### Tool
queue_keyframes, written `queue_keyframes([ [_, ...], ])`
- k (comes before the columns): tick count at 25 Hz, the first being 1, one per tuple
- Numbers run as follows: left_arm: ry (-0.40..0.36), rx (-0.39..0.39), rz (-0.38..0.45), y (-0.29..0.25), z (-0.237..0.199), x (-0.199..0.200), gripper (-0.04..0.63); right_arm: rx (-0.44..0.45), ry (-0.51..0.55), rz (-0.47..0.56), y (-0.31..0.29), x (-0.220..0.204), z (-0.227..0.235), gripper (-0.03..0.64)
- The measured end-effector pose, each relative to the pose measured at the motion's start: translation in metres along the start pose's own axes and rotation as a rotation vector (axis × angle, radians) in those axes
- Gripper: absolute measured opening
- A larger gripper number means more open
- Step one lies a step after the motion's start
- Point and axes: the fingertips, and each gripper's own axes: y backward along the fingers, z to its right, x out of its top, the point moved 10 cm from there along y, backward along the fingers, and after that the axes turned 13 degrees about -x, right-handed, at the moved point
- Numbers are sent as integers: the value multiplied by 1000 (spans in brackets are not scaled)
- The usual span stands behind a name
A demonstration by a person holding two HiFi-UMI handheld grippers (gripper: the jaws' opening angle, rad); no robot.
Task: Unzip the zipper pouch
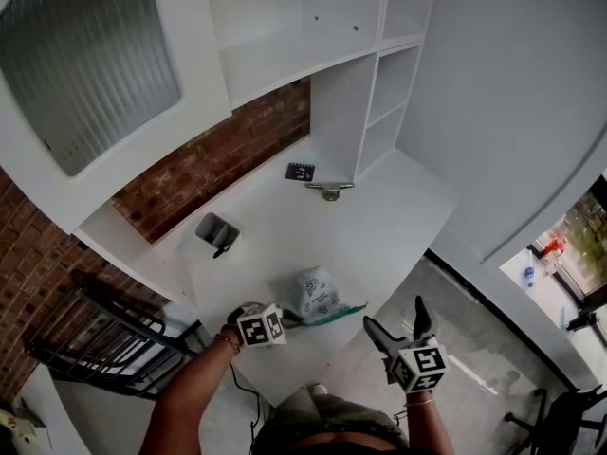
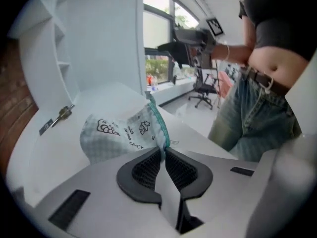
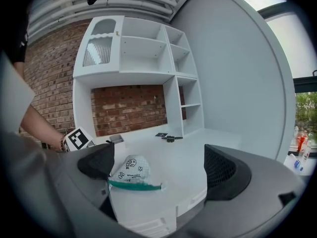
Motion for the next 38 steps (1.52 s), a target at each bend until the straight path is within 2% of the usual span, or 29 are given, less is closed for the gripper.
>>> queue_keyframes([
  [3, 199, 53, 257, 17, 7, 4, 34, 24, -3, 8, -1, 1, -1, 561],
  [7, 375, 75, 492, 35, 22, 9, 34, 107, 0, 16, -2, 1, -7, 527],
  [12, 523, 44, 827, 56, 45, 15, 28, 277, 47, 37, -1, 3, -24, 408],
  [15, 559, 72, 957, 70, 64, 14, 20, 379, 72, 37, 4, 5, -46, 372],
  [20, 554, 76, 1092, 79, 106, 16, 15, 652, 27, 65, 15, 15, -80, 296],
  [23, 516, 70, 1156, 84, 132, 22, 15, 815, -88, 39, 19, 20, -95, 282],
  [26, 475, 124, 1189, 93, 153, 29, 15, 930, -205, -1, 18, 27, -106, 272],
  [31, 429, 197, 1212, 113, 182, 35, 14, 1042, -205, 15, 17, 47, -121, 264],
  [38, 341, 272, 1117, 131, 218, 52, 14, 1262, -138, 25, 21, 68, -154, 264],
])
